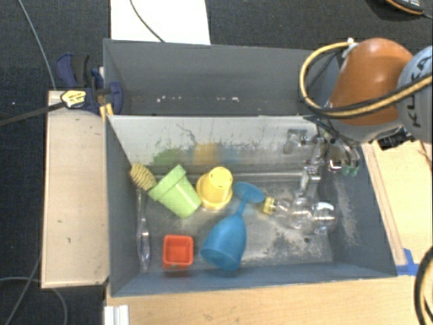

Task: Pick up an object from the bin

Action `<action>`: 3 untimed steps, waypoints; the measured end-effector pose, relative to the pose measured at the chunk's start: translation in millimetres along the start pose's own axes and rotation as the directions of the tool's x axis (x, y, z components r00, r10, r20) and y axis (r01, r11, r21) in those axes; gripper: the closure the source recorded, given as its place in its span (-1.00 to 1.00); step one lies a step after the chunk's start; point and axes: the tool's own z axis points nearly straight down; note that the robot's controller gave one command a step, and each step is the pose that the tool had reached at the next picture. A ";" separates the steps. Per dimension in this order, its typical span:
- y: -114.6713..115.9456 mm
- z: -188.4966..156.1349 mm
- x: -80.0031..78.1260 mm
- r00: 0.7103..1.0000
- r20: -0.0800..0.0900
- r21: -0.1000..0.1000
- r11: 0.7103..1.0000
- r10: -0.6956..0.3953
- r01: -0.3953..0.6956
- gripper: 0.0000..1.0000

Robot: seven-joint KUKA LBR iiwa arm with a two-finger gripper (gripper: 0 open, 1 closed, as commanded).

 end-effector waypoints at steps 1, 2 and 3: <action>0.0 0.0 0.0 1.000 0.000 0.000 1.000 0.000 0.000 -1.00; -10.9 35.1 81.7 0.999 0.002 0.000 0.999 -0.054 0.054 1.00; -11.3 34.9 81.4 0.999 0.002 0.000 0.999 -0.054 0.054 1.00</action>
Offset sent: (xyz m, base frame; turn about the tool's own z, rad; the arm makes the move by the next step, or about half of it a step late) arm -0.0821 -0.0108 -0.0358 -0.0553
